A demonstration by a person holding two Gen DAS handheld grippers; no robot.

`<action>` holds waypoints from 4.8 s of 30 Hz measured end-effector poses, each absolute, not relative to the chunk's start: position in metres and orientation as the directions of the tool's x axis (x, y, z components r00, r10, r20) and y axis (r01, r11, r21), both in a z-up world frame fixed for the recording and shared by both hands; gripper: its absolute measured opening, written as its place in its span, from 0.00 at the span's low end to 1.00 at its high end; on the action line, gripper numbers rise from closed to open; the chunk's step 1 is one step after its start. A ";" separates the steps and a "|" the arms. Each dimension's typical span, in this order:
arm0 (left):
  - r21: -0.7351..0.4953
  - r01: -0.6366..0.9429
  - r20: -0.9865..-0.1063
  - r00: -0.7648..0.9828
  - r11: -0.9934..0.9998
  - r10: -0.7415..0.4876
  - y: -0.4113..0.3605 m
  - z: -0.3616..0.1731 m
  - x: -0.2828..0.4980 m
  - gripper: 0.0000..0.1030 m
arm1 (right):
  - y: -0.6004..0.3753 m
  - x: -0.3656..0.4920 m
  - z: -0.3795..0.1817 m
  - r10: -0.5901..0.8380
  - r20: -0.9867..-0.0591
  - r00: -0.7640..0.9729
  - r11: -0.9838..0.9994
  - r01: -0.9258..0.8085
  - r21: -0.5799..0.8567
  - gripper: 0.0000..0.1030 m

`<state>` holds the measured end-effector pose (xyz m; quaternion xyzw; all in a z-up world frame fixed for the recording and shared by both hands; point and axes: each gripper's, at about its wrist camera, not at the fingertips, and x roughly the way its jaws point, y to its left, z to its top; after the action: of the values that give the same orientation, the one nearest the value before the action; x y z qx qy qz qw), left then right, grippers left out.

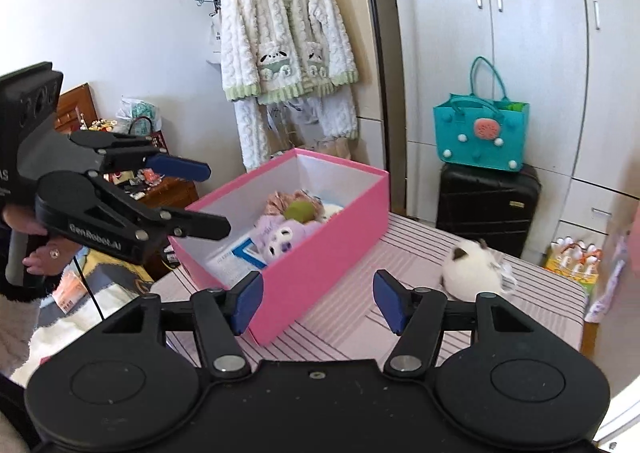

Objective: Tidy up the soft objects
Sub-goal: 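Move both grippers back to the white cat plush on the table, then close both grippers on the white cat plush from either side, then lift the cat plush with both grippers and carry it over the box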

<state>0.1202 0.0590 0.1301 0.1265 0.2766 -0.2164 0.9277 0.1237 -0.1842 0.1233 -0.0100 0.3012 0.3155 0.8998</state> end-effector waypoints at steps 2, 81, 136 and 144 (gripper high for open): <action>0.087 0.482 -0.561 0.747 0.872 -0.357 0.050 0.128 0.120 0.77 | -0.194 0.116 0.121 0.548 -0.546 0.633 0.812 -0.559 0.167 0.71; -0.504 0.146 -0.569 0.686 0.851 -0.454 -0.049 -0.040 0.314 0.50 | -0.242 0.290 -0.054 0.444 -0.576 0.687 0.896 -0.329 0.299 0.63; -0.339 0.472 -0.473 0.663 0.814 -0.581 -0.007 0.066 0.140 0.50 | -0.192 0.122 0.053 0.455 -0.518 0.725 0.889 -0.407 0.211 0.82; -0.410 0.426 -0.469 0.660 0.807 -0.587 0.042 0.072 0.135 0.50 | -0.165 0.123 0.071 0.516 -0.472 0.715 0.853 -0.481 0.204 0.82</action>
<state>0.1353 0.0415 0.0721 -0.1332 0.3019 -0.2810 0.9012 0.1225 -0.1652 0.0709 0.0331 0.2648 0.2692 0.9254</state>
